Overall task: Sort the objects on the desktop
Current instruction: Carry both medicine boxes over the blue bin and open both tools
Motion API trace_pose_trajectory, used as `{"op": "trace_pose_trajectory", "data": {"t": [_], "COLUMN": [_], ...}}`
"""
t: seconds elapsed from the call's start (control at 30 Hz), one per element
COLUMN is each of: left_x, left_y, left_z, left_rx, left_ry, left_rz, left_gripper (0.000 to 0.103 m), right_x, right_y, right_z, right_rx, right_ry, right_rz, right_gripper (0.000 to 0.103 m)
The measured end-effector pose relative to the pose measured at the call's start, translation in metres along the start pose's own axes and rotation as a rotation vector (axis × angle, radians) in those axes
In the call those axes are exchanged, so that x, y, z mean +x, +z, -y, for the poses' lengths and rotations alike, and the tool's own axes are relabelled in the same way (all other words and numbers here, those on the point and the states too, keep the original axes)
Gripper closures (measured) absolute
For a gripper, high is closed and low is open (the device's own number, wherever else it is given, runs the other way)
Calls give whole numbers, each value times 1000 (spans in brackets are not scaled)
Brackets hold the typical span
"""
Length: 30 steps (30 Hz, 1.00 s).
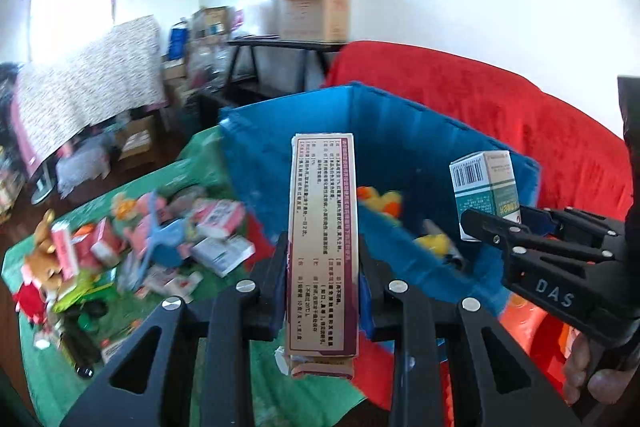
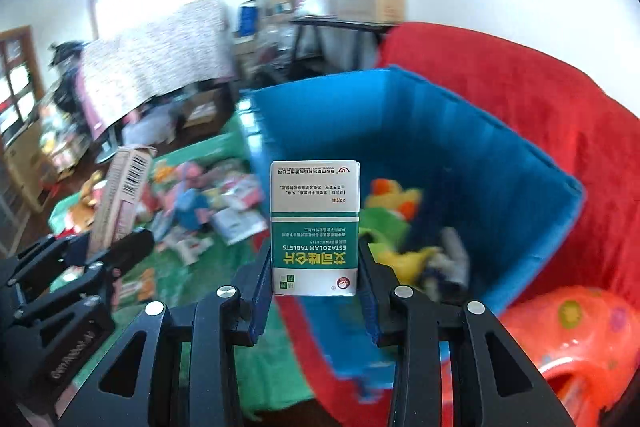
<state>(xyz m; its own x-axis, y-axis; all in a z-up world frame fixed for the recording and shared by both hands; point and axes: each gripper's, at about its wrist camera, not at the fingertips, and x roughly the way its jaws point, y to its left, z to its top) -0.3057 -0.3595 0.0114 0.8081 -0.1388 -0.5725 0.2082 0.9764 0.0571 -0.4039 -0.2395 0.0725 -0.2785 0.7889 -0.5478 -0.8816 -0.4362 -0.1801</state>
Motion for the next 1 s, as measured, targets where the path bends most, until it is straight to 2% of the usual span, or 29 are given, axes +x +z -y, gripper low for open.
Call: {"op": "trace_pose_trajectory", "data": {"t": [0.2,0.4,0.77,0.87,1.0], "left_x": [22,43,83,94,97], "left_y": [26,37,36,35,34], "left_z": [61,108,134,141,141], "left_rx": [107,181,229,254,255], "left_ry": [-72,-127,-167,-144,-128], "left_rz": [25,29,-39,-81,-95], "left_gripper": [75,75,75,75,75], "right_x": [-1,4,40,49,51], "right_y": [-2,0,2,2,0], "right_z": [60,93,132,143,151], "right_rx": [96,130,165,181,218], "right_ry": [-105,-166,-283,-320,-352], "right_rz": [0,-14,-93,-121,-138], "right_gripper": [67,67,67,66,66]}}
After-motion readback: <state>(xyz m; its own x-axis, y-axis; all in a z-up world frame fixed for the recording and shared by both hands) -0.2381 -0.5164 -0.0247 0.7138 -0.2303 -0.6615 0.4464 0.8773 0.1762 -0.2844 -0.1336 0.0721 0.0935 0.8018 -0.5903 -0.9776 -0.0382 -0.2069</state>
